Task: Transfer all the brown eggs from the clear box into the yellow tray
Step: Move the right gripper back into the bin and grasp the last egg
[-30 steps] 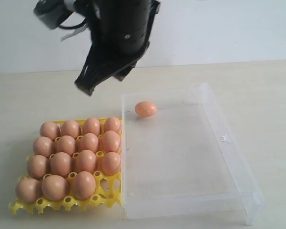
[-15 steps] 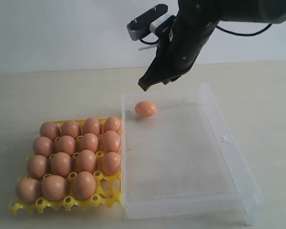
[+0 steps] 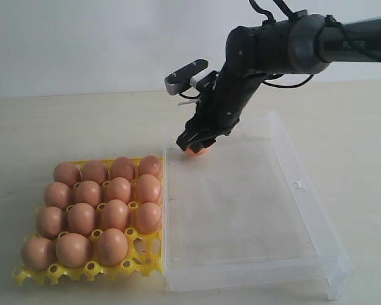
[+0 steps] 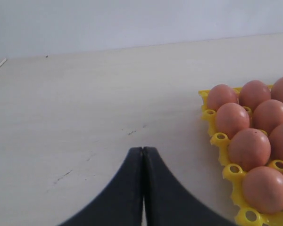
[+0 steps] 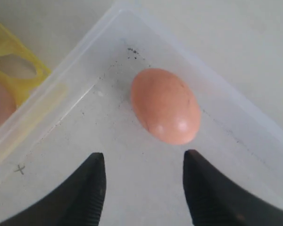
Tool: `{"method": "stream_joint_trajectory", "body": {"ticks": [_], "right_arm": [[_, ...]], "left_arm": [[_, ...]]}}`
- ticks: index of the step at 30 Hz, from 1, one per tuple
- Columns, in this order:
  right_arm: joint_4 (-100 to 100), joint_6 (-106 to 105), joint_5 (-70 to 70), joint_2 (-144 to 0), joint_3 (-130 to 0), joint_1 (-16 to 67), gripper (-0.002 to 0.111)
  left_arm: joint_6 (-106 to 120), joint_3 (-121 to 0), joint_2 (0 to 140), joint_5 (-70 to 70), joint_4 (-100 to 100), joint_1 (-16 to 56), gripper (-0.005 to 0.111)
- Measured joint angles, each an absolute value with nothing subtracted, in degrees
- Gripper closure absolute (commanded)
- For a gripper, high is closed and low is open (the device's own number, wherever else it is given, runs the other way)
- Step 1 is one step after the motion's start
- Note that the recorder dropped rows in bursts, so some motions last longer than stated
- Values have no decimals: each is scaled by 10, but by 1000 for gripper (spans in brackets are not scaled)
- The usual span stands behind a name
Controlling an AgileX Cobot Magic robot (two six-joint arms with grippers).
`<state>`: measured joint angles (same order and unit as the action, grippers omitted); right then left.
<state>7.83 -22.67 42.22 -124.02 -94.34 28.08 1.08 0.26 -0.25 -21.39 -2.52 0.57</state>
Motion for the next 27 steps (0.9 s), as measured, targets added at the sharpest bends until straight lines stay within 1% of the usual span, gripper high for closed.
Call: {"method": "stream_joint_trajectory", "body": {"ticks": [14, 27], "right_arm": [[79, -263, 468, -1301, -1052, 286, 53], [73, -279, 466, -1341, -1079, 286, 53]], "left_arm": [[11, 3, -2, -214, -25, 6, 107], [11, 3, -2, -214, -25, 6, 107]]}}
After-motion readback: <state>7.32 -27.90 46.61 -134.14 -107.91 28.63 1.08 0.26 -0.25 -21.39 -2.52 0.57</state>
